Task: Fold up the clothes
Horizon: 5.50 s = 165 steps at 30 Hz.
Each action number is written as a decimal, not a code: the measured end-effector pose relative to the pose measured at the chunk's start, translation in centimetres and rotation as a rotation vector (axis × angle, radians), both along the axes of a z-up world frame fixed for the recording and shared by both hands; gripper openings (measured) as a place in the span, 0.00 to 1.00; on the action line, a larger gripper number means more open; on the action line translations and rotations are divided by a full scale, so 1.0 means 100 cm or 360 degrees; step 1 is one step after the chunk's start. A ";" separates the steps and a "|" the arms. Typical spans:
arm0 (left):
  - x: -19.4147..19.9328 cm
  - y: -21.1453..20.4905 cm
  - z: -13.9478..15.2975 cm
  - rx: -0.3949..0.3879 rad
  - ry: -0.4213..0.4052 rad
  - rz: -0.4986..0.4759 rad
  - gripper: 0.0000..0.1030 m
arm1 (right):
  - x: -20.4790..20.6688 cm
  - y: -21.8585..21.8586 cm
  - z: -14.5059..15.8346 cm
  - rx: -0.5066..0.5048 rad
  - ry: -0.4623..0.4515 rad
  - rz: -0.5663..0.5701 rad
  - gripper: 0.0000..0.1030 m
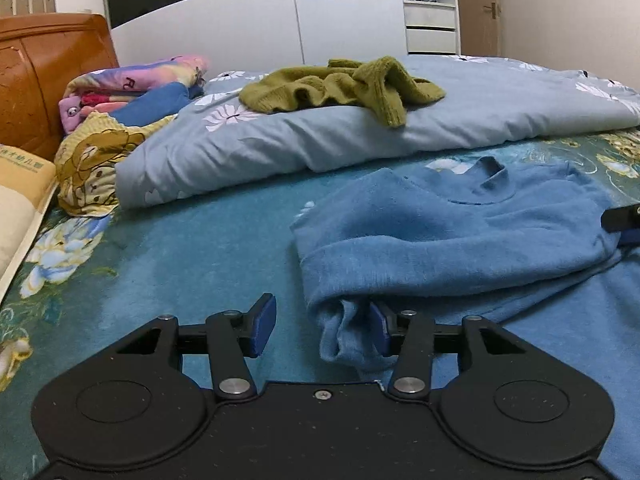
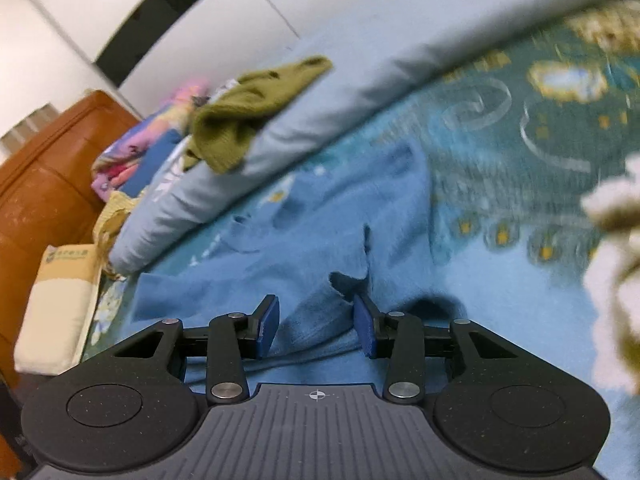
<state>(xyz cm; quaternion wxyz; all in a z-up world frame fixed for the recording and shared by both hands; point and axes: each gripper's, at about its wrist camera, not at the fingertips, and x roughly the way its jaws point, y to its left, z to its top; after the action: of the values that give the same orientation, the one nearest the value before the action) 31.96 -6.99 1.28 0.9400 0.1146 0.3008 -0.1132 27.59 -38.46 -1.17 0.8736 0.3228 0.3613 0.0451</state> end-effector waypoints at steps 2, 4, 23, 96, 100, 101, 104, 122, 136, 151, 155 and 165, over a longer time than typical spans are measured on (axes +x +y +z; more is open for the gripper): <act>0.002 -0.001 -0.002 0.0006 -0.0011 0.0006 0.47 | 0.002 0.000 -0.001 0.0053 -0.0008 0.0018 0.21; 0.005 0.000 -0.003 -0.0002 -0.0016 0.0037 0.48 | 0.010 0.004 0.003 0.0008 -0.0011 0.0065 0.04; -0.017 0.016 0.000 -0.0171 0.0101 0.0206 0.56 | 0.006 -0.017 0.008 -0.0444 -0.0022 0.0080 0.05; -0.222 0.109 0.044 -0.1464 0.0394 0.0058 0.01 | -0.259 -0.048 0.037 0.0296 -0.0221 -0.0093 0.04; -0.180 0.104 0.056 -0.1491 0.0347 0.0069 0.01 | -0.208 -0.053 0.057 0.0271 -0.0270 -0.0090 0.04; -0.167 0.102 0.059 -0.1489 0.0337 0.0075 0.01 | -0.194 -0.053 0.060 0.0261 -0.0275 -0.0089 0.04; -0.129 0.097 0.062 -0.1463 0.0327 0.0108 0.01 | -0.155 -0.055 0.065 0.0234 -0.0275 -0.0091 0.04; 0.056 0.050 0.021 -0.1224 0.0377 0.0314 0.03 | 0.043 -0.076 0.010 0.0147 0.0013 -0.0100 0.04; 0.074 0.065 0.031 -0.1411 0.0297 0.0385 0.43 | 0.065 -0.096 0.008 0.0332 0.0000 -0.0311 0.19; -0.052 0.090 -0.004 -0.1150 0.0581 0.0307 0.61 | -0.077 -0.089 -0.008 0.0236 0.0008 -0.0095 0.37; -0.056 0.088 -0.015 -0.1330 0.0625 0.0323 0.62 | -0.080 -0.078 -0.015 0.0334 -0.0018 -0.0070 0.38; -0.064 0.076 -0.011 -0.1447 0.0586 0.0493 0.10 | -0.068 -0.053 -0.010 0.0382 -0.0022 -0.0136 0.08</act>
<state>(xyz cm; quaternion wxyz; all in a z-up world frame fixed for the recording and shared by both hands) 25.53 0.61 0.23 0.8320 -0.3736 0.3951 -0.1103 20.80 -43.72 -2.17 0.8323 0.4399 0.3332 0.0530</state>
